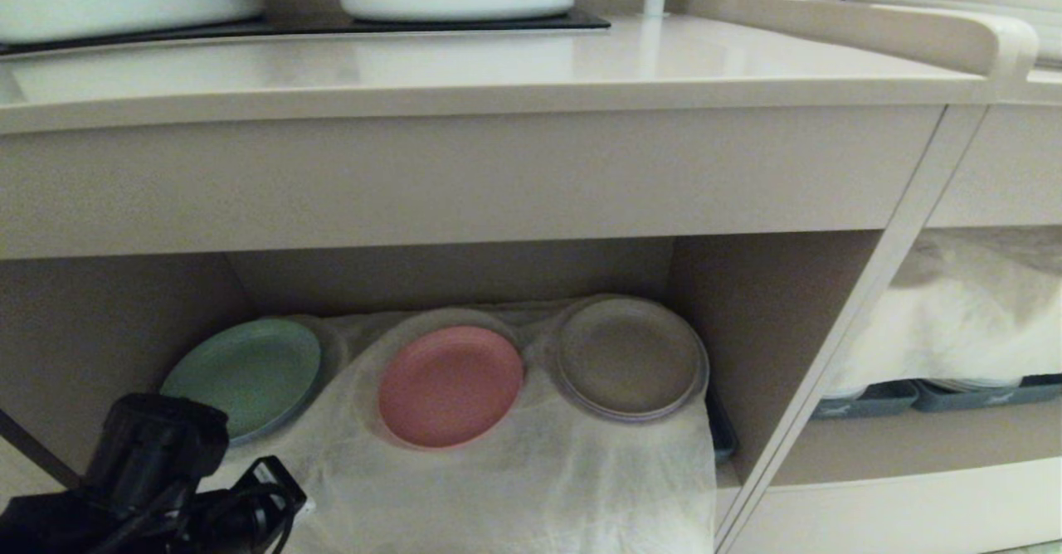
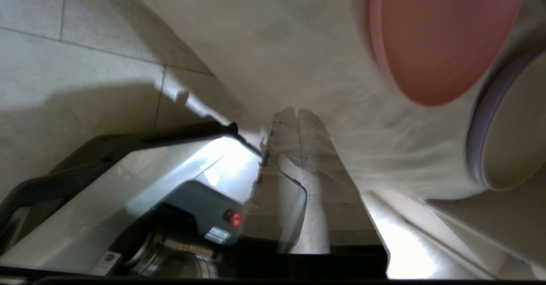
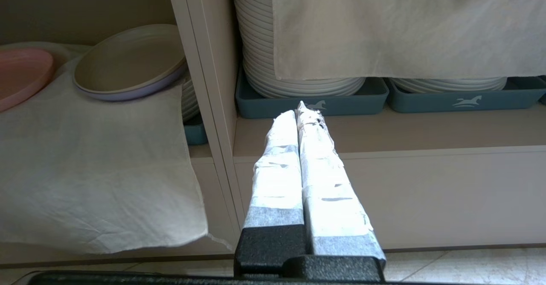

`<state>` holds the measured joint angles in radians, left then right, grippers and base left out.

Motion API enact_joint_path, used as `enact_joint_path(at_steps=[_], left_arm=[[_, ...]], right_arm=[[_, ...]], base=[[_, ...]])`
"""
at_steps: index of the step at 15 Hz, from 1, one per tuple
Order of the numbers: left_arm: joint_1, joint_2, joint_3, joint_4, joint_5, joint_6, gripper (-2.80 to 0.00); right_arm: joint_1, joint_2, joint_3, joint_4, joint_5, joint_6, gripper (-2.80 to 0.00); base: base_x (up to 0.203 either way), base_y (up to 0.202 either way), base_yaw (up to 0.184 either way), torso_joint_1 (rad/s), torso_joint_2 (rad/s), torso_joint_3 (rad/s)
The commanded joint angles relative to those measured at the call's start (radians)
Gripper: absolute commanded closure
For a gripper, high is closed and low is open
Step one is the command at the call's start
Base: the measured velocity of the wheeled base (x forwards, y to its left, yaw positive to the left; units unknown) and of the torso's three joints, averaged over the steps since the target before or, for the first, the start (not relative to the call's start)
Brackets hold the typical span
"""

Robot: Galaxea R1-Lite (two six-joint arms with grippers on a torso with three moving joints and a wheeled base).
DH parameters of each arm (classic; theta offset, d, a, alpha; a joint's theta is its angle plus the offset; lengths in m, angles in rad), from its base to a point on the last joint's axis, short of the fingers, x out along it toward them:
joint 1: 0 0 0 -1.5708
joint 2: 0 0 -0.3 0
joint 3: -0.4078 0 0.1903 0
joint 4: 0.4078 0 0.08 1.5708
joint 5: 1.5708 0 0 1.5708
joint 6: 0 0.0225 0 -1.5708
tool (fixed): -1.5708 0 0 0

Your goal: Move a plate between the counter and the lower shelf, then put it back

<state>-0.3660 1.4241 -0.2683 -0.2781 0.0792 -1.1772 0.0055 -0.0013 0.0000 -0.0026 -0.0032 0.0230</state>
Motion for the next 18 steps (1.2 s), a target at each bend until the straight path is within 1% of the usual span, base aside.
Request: enact_joint_path(at_steps=[1, 7, 10, 13, 15, 17, 18], left_arm=[[0.001, -0.063, 0.032, 0.005, 0.001, -0.004, 0.00], [0.001, -0.179, 0.089, 0.019, 0.006, 0.004, 0.00], [0.001, -0.255, 0.091, 0.085, 0.013, 0.033, 0.00], [0.001, -0.379, 0.091, 0.137, 0.025, 0.114, 0.00], [0.001, -0.480, 0.091, 0.191, 0.025, 0.189, 0.00], [-0.002, -0.589, 0.092, 0.256, 0.022, 0.281, 0.00], [-0.015, -0.636, 0.092, 0.283, 0.023, 0.315, 0.00]], right_arm=[[0.001, 0.001, 0.000, 0.000, 0.000, 0.000, 0.00], [0.001, 0.001, 0.000, 0.000, 0.000, 0.002, 0.00], [0.001, 0.001, 0.000, 0.000, 0.000, 0.001, 0.00], [0.001, 0.001, 0.000, 0.000, 0.000, 0.000, 0.00], [0.001, 0.001, 0.000, 0.000, 0.000, 0.000, 0.00], [0.001, 0.001, 0.000, 0.000, 0.000, 0.000, 0.00], [0.001, 0.001, 0.000, 0.000, 0.000, 0.001, 0.00]], base=[[0.000, 0.000, 0.000, 0.000, 0.00, 0.000], [0.000, 0.000, 0.000, 0.000, 0.00, 0.000], [0.000, 0.000, 0.000, 0.000, 0.00, 0.000], [0.000, 0.000, 0.000, 0.000, 0.00, 0.000], [0.000, 0.000, 0.000, 0.000, 0.00, 0.000], [0.000, 0.000, 0.000, 0.000, 0.00, 0.000], [0.000, 0.000, 0.000, 0.000, 0.00, 0.000]])
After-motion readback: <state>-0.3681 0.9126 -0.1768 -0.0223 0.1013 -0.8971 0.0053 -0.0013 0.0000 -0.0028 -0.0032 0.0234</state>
